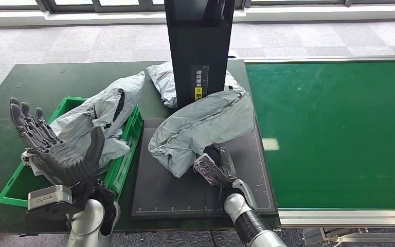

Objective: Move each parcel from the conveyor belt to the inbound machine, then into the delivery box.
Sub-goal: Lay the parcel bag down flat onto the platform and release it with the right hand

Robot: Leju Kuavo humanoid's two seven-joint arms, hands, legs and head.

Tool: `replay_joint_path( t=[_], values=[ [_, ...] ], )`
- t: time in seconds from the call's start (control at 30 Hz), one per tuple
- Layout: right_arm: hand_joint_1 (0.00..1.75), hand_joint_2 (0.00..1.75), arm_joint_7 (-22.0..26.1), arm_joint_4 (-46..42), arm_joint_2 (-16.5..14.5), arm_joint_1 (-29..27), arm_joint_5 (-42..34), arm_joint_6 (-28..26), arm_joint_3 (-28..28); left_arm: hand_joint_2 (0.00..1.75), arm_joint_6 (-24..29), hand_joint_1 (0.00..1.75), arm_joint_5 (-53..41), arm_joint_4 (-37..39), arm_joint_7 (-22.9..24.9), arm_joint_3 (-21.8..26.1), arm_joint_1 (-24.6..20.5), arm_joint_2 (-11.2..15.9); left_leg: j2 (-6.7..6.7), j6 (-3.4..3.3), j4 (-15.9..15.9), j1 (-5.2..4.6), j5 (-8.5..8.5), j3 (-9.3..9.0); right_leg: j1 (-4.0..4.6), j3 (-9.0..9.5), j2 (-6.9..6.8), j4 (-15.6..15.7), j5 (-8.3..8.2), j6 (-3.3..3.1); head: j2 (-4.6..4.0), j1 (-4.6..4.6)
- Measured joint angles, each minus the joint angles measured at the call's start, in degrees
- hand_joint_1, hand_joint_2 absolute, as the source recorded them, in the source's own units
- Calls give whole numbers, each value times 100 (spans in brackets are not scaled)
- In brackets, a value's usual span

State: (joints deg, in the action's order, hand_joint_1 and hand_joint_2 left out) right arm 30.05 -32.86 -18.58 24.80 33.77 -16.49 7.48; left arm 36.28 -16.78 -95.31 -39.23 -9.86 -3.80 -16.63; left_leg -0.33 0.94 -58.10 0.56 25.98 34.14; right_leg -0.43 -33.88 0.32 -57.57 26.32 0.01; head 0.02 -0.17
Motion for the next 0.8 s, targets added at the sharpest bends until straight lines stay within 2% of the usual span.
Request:
replay_joint_path(
  t=[0.17, 0.4, 0.63, 0.73, 0.8],
  values=[
    [0, 0, -5, 171, 0, 64, 70, 0, 0, 175, 2, 0, -28, 9, 35, -15, -4, 0, 0, 0, 0, 0, 0, 0, 0, -1, 0, 0, 0, 0, 0, 0],
    [0, 0, -386, 207, 10, 62, 761, -295, 129, 175, 7, 0, -78, 34, 81, -31, -9, 0, 3, 0, 0, 0, 0, -1, 1, -2, 0, 0, 0, 0, 0, 0],
    [0, 0, -419, 210, 12, 62, 820, -337, 178, 175, 8, 0, -81, 45, 82, -37, -12, 0, 2, 0, 0, 0, 0, -1, 0, -1, 1, 0, 0, 0, 0, 0],
    [0, 0, -546, 50, 36, -46, 1214, -788, 240, 175, 17, 0, -144, 48, 102, -43, -12, 0, -1, 0, 0, 0, 0, 0, 0, -1, 1, 0, 0, 0, 0, 1],
    [0, 0, -783, -429, 73, -284, 1726, -1219, 284, 175, 20, 0, -217, 20, 136, -43, -7, 1, -3, 0, 0, 0, 1, 1, 0, 0, -1, 0, 1, 0, 0, 1]
  ],
)
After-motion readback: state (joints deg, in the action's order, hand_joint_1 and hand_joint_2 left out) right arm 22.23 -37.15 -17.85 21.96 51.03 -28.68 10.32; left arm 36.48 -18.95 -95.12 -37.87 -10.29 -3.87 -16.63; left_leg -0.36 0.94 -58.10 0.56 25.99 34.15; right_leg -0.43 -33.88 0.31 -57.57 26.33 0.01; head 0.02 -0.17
